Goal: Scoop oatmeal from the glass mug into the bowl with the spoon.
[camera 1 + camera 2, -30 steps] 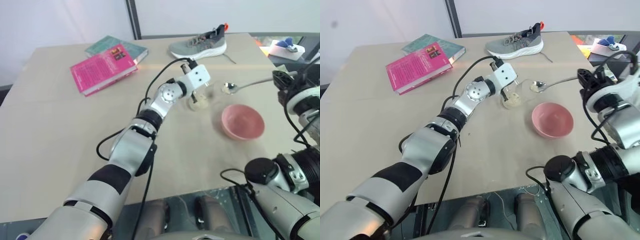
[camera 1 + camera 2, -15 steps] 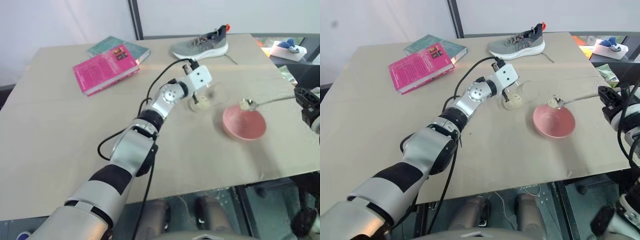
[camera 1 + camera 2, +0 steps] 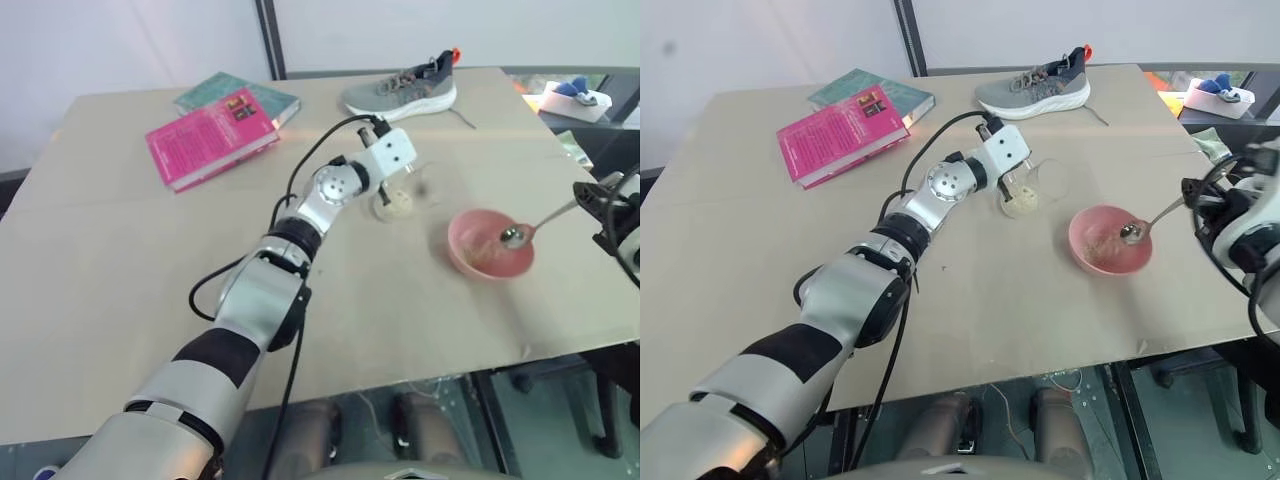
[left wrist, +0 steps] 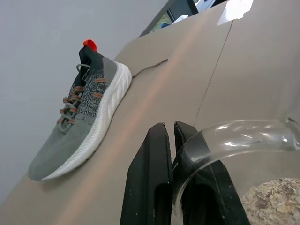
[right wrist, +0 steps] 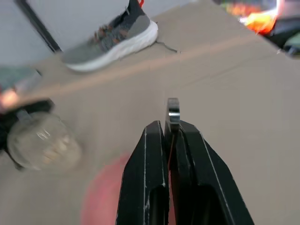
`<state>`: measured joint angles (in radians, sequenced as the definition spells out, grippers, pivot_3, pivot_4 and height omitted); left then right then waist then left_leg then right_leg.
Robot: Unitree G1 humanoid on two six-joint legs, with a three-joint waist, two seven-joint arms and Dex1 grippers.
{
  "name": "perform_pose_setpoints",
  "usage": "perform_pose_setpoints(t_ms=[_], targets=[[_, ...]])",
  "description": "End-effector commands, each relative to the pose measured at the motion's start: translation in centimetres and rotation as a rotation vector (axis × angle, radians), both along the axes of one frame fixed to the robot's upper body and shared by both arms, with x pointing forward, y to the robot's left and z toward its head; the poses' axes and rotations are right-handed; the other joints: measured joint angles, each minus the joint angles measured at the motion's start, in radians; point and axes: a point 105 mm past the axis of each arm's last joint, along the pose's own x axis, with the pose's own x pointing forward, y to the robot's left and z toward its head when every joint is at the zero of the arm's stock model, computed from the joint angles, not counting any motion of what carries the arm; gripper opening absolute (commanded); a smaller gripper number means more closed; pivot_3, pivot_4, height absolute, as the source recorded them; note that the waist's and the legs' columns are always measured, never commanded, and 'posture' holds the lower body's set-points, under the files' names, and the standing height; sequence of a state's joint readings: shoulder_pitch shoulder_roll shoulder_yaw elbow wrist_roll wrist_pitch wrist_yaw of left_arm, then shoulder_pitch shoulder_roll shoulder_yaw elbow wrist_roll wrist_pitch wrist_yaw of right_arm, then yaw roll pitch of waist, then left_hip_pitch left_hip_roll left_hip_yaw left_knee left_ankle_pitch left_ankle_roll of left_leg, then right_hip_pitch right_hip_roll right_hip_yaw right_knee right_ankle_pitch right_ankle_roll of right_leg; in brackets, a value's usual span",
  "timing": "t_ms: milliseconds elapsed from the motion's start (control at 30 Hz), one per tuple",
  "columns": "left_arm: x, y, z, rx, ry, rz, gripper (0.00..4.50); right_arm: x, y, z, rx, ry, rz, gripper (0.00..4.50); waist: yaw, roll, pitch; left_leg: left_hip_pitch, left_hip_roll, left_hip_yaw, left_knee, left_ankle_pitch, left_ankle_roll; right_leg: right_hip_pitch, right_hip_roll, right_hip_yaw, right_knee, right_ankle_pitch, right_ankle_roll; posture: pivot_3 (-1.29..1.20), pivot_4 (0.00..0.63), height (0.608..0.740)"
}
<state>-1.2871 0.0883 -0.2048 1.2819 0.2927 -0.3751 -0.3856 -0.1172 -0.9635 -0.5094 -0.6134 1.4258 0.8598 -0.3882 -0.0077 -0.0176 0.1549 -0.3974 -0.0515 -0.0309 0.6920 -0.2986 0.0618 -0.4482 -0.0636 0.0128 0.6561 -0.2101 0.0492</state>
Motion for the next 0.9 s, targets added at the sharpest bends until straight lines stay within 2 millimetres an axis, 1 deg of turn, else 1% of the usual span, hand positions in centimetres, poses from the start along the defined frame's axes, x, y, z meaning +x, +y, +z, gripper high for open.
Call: perform_pose_setpoints(t_ms=[33, 100, 133, 167, 200, 267, 367, 400, 433, 500, 633, 767, 900], targets=[[-0.1, -0.2, 2.6, -0.05, -0.073, -0.023, 0.04, -0.5, 1.4, 1.6, -0.194, -0.115, 0.063, 0.0, 0.002, 0.0, 0.0, 0.0, 0.0, 0.0, 0.0, 0.0, 0.0, 0.0, 0.0, 0.0, 0.0, 0.0, 0.0, 0.0, 0.15, 0.74], [-0.1, 0.0, 2.6, -0.052, -0.074, -0.021, 0.04, -0.7, 2.3, 2.0, -0.324, -0.161, 0.104, 0.0, 0.004, 0.0, 0.0, 0.0, 0.0, 0.0, 0.001, 0.0, -0.001, 0.0, 0.0, 0.0, 0.0, 0.0, 0.0, 0.0, 0.15, 0.74], [-0.1, 0.2, 2.5, -0.052, -0.076, -0.018, 0.04, -0.9, 2.7, 2.0, -0.362, -0.178, 0.128, 0.0, 0.005, 0.0, 0.0, 0.0, 0.0, 0.0, 0.001, 0.0, -0.001, 0.0, 0.0, 0.0, 0.0, 0.0, 0.0, 0.0, 0.15, 0.74], [0.0, 0.4, 2.5, -0.052, -0.077, -0.015, 0.04, -1.0, 2.9, 2.1, -0.383, -0.19, 0.145, 0.0, 0.005, 0.0, 0.0, 0.0, 0.0, 0.0, 0.002, 0.0, -0.001, 0.0, 0.0, 0.0, 0.0, 0.0, 0.0, 0.0, 0.15, 0.74], [0.0, 0.5, 2.5, -0.054, -0.078, -0.012, 0.04, -1.2, 3.1, 2.1, -0.363, -0.202, 0.163, 0.0, 0.006, 0.0, 0.0, -0.001, 0.0, 0.0, 0.003, 0.0, -0.001, 0.0, 0.0, 0.0, 0.0, 0.0, 0.001, 0.0, 0.15, 0.74], [0.0, 0.8, 2.4, -0.057, -0.078, -0.007, 0.04, -1.3, 3.2, 2.4, -0.271, -0.234, 0.173, 0.0, 0.007, -0.001, 0.0, -0.001, 0.0, 0.0, 0.004, 0.001, -0.002, 0.0, 0.0, 0.0, 0.0, 0.0, 0.001, 0.0, 0.15, 0.74], [0.1, 1.0, 2.3, -0.066, -0.077, -0.001, 0.04, -1.1, 2.9, 3.5, -0.075, -0.29, 0.169, 0.0, 0.009, -0.001, 0.001, -0.002, -0.001, 0.0, 0.008, 0.001, -0.002, 0.001, 0.0, 0.001, 0.001, 0.001, 0.003, 0.0, 0.15, 0.74], [0.1, 1.2, 2.2, -0.073, -0.075, 0.001, 0.04, -1.0, 3.0, 4.2, 0.028, -0.322, 0.169, 0.0, 0.009, -0.001, 0.001, -0.002, -0.001, 0.001, 0.009, 0.001, -0.001, 0.001, 0.0, 0.001, 0.001, 0.002, 0.004, 0.0, 0.15, 0.74], [0.1, 1.3, 2.2, -0.086, -0.073, 0.003, 0.04, -0.8, 3.4, 4.7, 0.111, -0.345, 0.19, 0.0, 0.01, -0.001, 0.001, -0.001, -0.001, 0.001, 0.01, 0.001, -0.001, 0.001, 0.0, 0.003, 0.002, 0.003, 0.005, 0.0, 0.15, 0.74], [0.0, 1.4, 2.2, -0.115, -0.061, 0.005, 0.04, -0.5, 4.1, 5.4, 0.214, -0.366, 0.217, 0.0, 0.01, -0.001, 0.001, -0.001, -0.002, 0.002, 0.011, 0.0, -0.001, 0.001, -0.001, 0.003, 0.002, 0.003, 0.005, 0.0, 0.15, 0.74], [-0.1, 1.5, 2.4, -0.166, -0.057, -0.002, 0.04, 0.6, 5.6, 5.9, 0.312, -0.365, 0.256, 0.0, 0.017, -0.001, 0.0, -0.001, -0.002, 0.001, 0.011, 0.001, -0.001, 0.001, -0.001, 0.003, 0.003, 0.003, 0.005, 0.0, 0.15, 0.74], [-0.3, 1.8, 2.9, -0.221, -0.064, -0.011, 0.04, 1.8, 7.3, 5.8, 0.343, -0.345, 0.305, 0.0, 0.019, -0.001, 0.0, -0.002, -0.002, 0.002, 0.011, 0.0, -0.001, 0.0, -0.001, 0.004, 0.003, 0.003, 0.005, 0.0, 0.15, 0.74], [-0.6, 2.2, 2.9, -0.246, -0.072, -0.014, 0.04, 3.1, 9.3, 5.3, 0.351, -0.314, 0.366, 0.0, 0.019, -0.001, 0.0, -0.002, -0.002, 0.002, 0.011, 0.0, -0.001, 0.0, -0.001, 0.004, 0.002, 0.003, 0.005, 0.0, 0.15, 0.74]])
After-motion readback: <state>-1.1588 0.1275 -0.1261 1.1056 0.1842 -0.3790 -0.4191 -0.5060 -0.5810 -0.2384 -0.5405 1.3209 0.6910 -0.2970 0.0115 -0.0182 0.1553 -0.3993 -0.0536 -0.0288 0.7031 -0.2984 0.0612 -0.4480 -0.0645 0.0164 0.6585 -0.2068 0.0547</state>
